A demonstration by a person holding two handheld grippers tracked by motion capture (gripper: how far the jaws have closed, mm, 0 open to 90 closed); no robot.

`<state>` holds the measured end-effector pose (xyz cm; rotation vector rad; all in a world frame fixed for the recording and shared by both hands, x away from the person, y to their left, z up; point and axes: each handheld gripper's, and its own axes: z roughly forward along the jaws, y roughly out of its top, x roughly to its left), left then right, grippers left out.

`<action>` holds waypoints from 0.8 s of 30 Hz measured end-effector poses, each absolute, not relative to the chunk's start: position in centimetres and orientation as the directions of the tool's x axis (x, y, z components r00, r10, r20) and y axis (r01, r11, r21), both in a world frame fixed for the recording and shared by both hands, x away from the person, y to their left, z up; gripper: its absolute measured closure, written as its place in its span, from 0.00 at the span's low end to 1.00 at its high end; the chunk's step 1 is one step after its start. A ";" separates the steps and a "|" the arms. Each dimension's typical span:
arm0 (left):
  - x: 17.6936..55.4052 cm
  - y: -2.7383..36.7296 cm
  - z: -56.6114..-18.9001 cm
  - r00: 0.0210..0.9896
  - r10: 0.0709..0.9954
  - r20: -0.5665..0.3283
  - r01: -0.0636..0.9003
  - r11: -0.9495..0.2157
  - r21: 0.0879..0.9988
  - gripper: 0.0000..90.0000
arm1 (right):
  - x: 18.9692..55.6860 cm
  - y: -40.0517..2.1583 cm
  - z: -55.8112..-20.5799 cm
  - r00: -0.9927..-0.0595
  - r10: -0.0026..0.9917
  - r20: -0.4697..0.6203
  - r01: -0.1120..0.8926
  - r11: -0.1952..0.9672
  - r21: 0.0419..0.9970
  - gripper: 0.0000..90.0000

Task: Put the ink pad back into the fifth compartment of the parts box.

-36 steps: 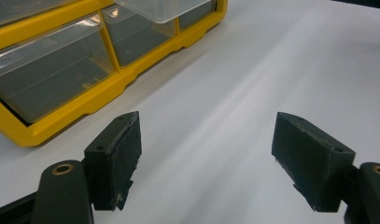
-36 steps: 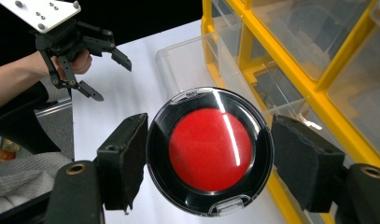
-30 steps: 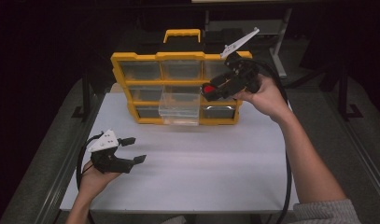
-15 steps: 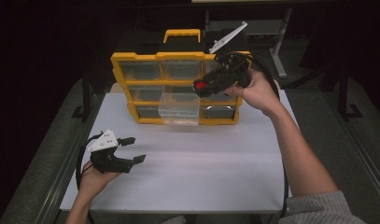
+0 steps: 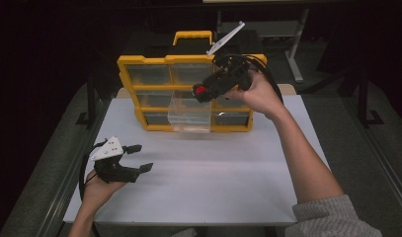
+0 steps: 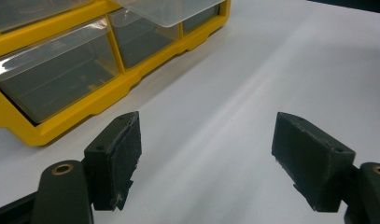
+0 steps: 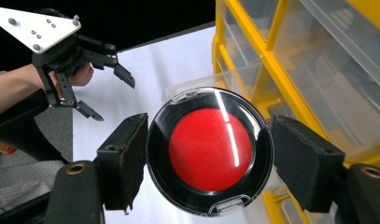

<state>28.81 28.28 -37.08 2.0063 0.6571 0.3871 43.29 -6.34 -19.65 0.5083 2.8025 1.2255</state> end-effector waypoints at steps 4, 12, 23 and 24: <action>28.8 28.2 -37.1 0.805 0.593 0.003 0.291 -0.400 0.869 0.27 | 43.4 -5.6 -19.8 -0.948 0.306 0.093 0.277 0.639 0.717 0.32; 28.8 28.3 -37.1 0.806 0.592 0.005 0.289 -0.401 0.870 0.27 | 43.7 -4.3 -20.3 -0.950 0.297 0.100 0.277 0.644 0.713 0.32; 28.8 28.4 -37.0 0.805 0.593 0.003 0.290 -0.398 0.870 0.27 | 44.5 -2.8 -21.6 -0.948 0.305 0.092 0.279 0.657 0.700 0.32; 28.8 28.4 -37.0 0.805 0.594 0.000 0.293 -0.396 0.870 0.27 | 44.6 -2.6 -21.8 -0.947 0.309 0.085 0.278 0.662 0.696 0.32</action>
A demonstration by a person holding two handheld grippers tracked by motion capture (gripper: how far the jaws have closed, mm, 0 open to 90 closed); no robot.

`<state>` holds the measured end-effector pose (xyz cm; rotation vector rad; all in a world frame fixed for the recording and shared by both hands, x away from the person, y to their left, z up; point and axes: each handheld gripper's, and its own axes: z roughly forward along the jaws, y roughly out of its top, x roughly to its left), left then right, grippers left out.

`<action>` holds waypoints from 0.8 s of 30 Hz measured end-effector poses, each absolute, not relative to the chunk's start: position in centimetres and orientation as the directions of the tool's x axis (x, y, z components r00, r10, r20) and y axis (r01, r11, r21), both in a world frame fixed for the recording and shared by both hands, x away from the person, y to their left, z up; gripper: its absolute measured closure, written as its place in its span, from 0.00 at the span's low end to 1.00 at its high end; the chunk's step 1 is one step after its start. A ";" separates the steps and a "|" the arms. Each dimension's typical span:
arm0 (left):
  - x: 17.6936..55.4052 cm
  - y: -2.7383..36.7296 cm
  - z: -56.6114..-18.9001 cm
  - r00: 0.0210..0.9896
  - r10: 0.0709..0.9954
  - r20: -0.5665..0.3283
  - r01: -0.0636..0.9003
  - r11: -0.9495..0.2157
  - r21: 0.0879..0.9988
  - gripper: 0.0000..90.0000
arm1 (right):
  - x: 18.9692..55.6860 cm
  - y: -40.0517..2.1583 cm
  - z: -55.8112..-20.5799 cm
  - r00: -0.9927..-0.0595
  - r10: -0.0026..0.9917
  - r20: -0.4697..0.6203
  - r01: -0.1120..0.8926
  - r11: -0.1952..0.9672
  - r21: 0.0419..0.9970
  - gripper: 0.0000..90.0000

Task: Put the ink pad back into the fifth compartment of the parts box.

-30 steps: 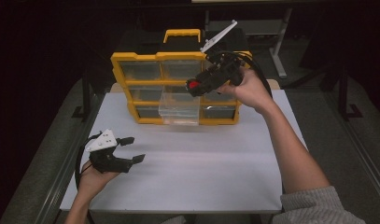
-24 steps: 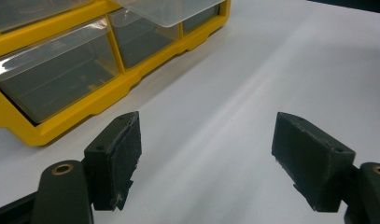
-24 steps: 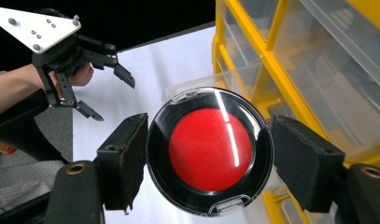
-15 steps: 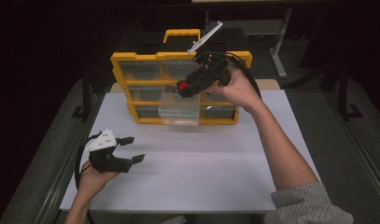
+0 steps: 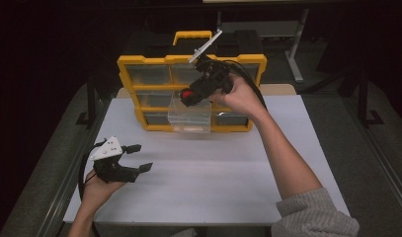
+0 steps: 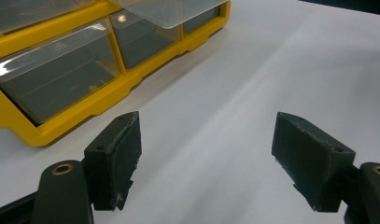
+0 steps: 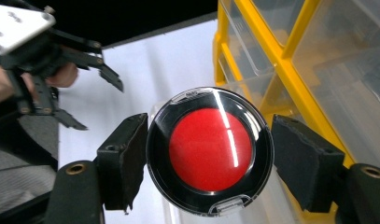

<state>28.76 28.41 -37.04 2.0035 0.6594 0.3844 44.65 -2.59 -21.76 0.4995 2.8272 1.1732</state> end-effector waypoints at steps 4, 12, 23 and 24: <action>28.7 28.4 -37.0 0.804 0.595 -0.003 0.295 -0.394 0.871 0.27 | 45.0 -2.0 -22.4 -0.945 0.313 0.091 0.288 0.669 0.685 0.32; 28.7 28.6 -37.0 0.806 0.591 0.011 0.283 -0.401 0.872 0.27 | 45.3 -1.3 -23.3 -0.943 0.317 0.099 0.298 0.676 0.674 0.32; 28.7 28.5 -37.0 0.803 0.596 -0.004 0.292 -0.389 0.874 0.27 | 45.7 -0.9 -24.6 -0.940 0.322 0.112 0.313 0.685 0.658 0.32; 28.7 28.6 -37.0 0.804 0.594 0.000 0.291 -0.393 0.872 0.27 | 45.7 -0.9 -24.7 -0.940 0.323 0.111 0.313 0.686 0.657 0.32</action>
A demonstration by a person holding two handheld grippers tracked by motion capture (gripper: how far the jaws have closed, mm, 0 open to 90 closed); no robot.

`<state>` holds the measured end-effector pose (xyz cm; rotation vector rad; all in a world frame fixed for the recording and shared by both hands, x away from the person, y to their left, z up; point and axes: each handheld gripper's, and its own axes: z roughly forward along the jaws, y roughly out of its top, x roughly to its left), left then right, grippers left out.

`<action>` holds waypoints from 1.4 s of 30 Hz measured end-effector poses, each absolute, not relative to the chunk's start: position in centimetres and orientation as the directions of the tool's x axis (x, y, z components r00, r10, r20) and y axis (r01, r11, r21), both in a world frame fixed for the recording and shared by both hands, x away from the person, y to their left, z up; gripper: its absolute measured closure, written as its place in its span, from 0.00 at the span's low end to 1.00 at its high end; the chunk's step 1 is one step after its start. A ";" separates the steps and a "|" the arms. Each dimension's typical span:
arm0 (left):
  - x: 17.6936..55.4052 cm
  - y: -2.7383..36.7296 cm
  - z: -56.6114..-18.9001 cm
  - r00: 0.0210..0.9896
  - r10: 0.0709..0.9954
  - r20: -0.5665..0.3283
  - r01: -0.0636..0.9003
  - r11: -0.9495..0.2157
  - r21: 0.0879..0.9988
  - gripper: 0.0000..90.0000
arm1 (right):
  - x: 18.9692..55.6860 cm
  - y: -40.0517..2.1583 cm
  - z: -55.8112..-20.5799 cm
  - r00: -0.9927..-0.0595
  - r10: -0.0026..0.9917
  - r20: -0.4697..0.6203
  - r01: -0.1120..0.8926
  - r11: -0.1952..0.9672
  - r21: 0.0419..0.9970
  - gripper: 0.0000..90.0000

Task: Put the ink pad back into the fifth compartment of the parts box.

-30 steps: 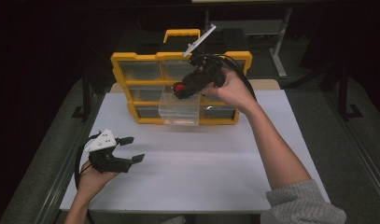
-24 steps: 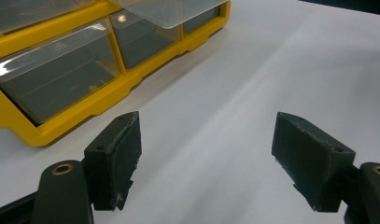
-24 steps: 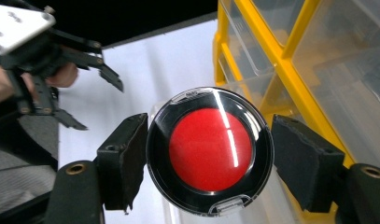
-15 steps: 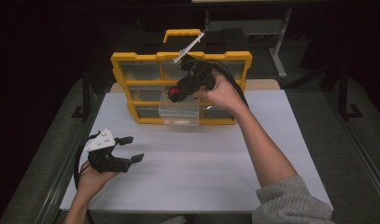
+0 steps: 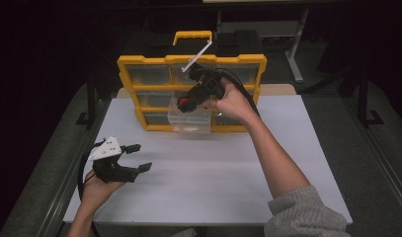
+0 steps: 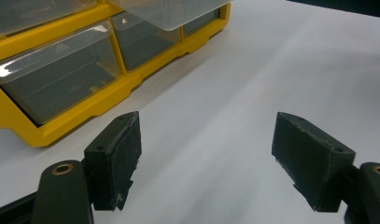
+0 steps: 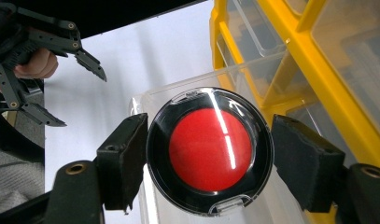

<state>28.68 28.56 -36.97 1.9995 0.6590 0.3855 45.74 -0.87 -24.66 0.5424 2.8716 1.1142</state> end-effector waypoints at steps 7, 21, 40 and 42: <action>28.7 28.6 -36.9 0.804 0.594 0.000 0.290 -0.394 0.872 0.27 | 45.7 -0.6 -24.8 -0.939 0.323 0.115 0.317 0.691 0.650 0.32; 28.6 28.6 -36.9 0.804 0.595 0.001 0.291 -0.394 0.872 0.27 | 45.8 -0.8 -25.2 -0.935 0.333 0.124 0.331 0.688 0.646 0.31; 28.7 28.6 -36.9 0.804 0.594 0.001 0.292 -0.397 0.870 0.27 | 45.1 -2.6 -23.8 -0.930 0.336 0.150 0.339 0.626 0.703 0.38; 28.7 28.6 -36.9 0.805 0.594 0.005 0.288 -0.397 0.872 0.27 | 45.1 -2.8 -23.6 -0.932 0.332 0.146 0.333 0.622 0.709 0.40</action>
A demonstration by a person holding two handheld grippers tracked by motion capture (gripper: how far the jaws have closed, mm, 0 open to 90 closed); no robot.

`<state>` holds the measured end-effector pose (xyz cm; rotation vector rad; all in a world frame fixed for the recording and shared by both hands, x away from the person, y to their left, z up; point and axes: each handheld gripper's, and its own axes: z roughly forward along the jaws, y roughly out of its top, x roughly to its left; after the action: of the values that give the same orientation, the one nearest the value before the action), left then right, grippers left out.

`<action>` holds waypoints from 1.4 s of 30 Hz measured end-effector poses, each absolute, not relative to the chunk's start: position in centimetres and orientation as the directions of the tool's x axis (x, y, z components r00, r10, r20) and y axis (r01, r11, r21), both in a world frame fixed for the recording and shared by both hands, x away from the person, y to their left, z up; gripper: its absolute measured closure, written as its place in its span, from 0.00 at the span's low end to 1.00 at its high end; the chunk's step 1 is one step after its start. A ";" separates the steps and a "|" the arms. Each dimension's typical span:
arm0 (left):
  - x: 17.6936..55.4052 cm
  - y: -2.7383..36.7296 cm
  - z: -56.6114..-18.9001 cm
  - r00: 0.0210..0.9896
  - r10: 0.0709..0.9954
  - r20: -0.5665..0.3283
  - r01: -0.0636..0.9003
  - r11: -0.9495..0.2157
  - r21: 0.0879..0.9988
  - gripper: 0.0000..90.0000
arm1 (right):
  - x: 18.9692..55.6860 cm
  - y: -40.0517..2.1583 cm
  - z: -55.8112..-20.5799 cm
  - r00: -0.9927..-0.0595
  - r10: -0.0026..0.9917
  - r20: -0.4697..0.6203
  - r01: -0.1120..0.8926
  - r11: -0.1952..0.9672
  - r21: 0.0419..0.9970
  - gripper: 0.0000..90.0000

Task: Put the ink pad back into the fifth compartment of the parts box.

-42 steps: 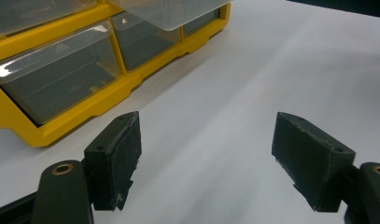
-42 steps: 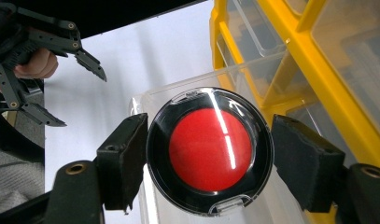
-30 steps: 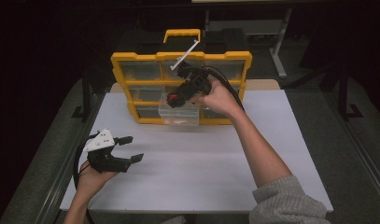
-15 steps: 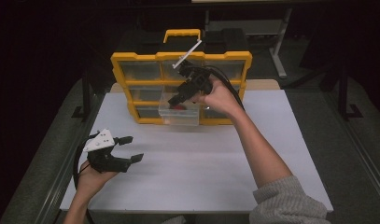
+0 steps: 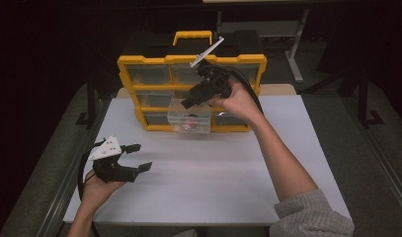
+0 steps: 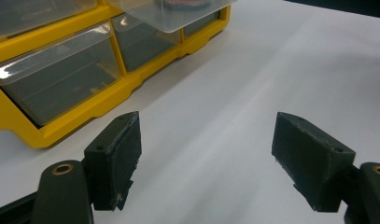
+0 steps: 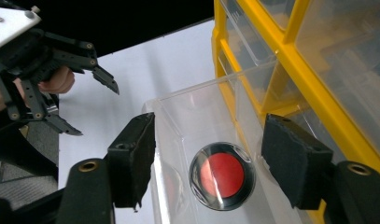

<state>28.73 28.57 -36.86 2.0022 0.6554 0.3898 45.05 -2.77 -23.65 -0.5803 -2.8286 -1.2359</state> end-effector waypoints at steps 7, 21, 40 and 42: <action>28.8 28.5 -36.9 0.808 0.588 0.013 0.281 -0.405 0.870 0.27 | 44.1 -3.6 -23.0 -0.940 0.310 0.145 0.313 0.608 0.730 0.47; 28.8 28.5 -36.9 0.803 0.596 -0.003 0.292 -0.388 0.874 0.27 | 42.1 -5.3 -22.1 -0.952 0.259 0.164 0.289 0.579 0.762 0.72; 28.8 28.8 -36.9 0.805 0.594 0.007 0.286 -0.398 0.871 0.27 | 39.4 -5.1 -24.2 -0.960 0.204 0.191 0.277 0.595 0.755 0.99; 28.8 28.8 -36.9 0.804 0.595 0.005 0.290 -0.398 0.870 0.27 | 39.2 -5.1 -24.3 -0.958 0.206 0.201 0.286 0.592 0.753 0.99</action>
<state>28.80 28.83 -36.89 2.0041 0.6579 0.3901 39.16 -5.15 -24.31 -0.4205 -2.7195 -1.3119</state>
